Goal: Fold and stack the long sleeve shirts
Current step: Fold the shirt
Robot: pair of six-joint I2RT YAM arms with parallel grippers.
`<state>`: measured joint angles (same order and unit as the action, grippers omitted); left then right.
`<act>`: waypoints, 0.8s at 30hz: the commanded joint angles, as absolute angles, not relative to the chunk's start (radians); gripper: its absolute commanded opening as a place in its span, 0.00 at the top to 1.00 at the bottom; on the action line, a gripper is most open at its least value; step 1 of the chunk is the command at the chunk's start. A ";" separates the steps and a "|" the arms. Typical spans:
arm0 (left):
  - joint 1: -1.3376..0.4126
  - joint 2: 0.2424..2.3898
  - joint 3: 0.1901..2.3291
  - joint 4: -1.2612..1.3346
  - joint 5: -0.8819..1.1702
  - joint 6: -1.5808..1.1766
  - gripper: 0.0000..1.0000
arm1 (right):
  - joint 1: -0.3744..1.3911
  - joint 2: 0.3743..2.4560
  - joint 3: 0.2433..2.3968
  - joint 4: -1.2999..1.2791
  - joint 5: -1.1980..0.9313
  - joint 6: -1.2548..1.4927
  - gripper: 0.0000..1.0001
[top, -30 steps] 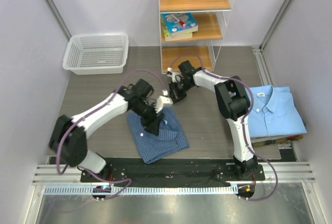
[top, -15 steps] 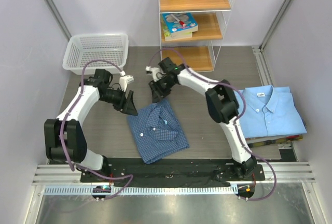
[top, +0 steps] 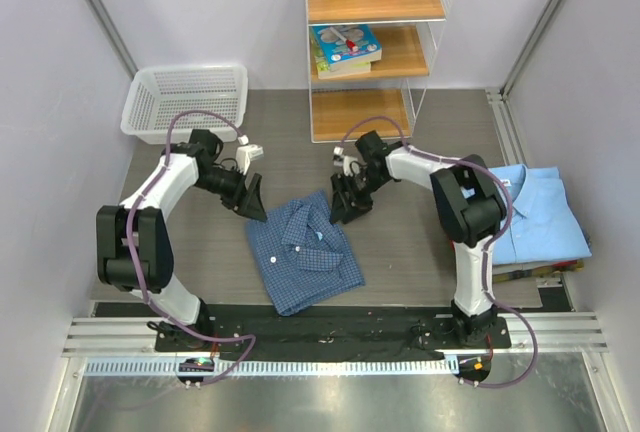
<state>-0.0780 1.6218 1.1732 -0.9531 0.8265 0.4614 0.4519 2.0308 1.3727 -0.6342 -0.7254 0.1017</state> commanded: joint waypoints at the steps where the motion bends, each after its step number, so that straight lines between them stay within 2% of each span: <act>1: -0.078 1.562 1.151 -0.980 0.807 0.537 0.31 | 0.480 2.107 1.411 -0.560 -0.818 0.153 0.63; 4: -0.077 1.539 1.140 -0.989 0.801 0.540 0.32 | 0.508 2.192 1.515 -0.575 -0.789 0.088 0.98; 6: -0.074 1.523 1.126 -0.989 0.807 0.541 0.33 | 0.526 2.255 1.613 -0.604 -0.755 -0.002 0.99; 9: -0.071 1.506 1.102 -0.980 0.810 0.545 0.33 | 0.590 2.425 1.959 -0.805 -0.692 -0.208 0.99; 10: -0.063 1.506 1.095 -0.979 0.807 0.545 0.33 | 0.616 2.459 2.134 -0.907 -0.680 -0.362 0.99; 14: 0.024 1.512 1.068 -0.921 0.833 0.493 0.35 | 0.715 2.525 2.328 -1.035 -0.631 -0.717 0.99; 18: 0.170 1.549 1.048 -0.864 0.913 0.356 0.38 | 0.738 2.453 2.287 -0.934 -0.484 -0.825 0.80; 20: 0.218 1.566 1.054 -0.838 0.894 0.334 0.38 | 0.707 2.431 2.305 -0.876 -0.453 -0.739 0.69; 21: 0.227 1.574 1.060 -0.825 0.873 0.331 0.38 | 0.693 2.409 2.315 -0.867 -0.439 -0.688 0.58; 24: 0.229 1.640 1.124 -0.883 0.824 0.369 0.37 | 0.632 2.312 2.278 -0.862 -0.442 -0.519 0.43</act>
<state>0.2283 1.5787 1.0561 -0.8761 0.8425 0.3737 0.7586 2.5038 2.2745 -0.8959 -0.5137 -0.6468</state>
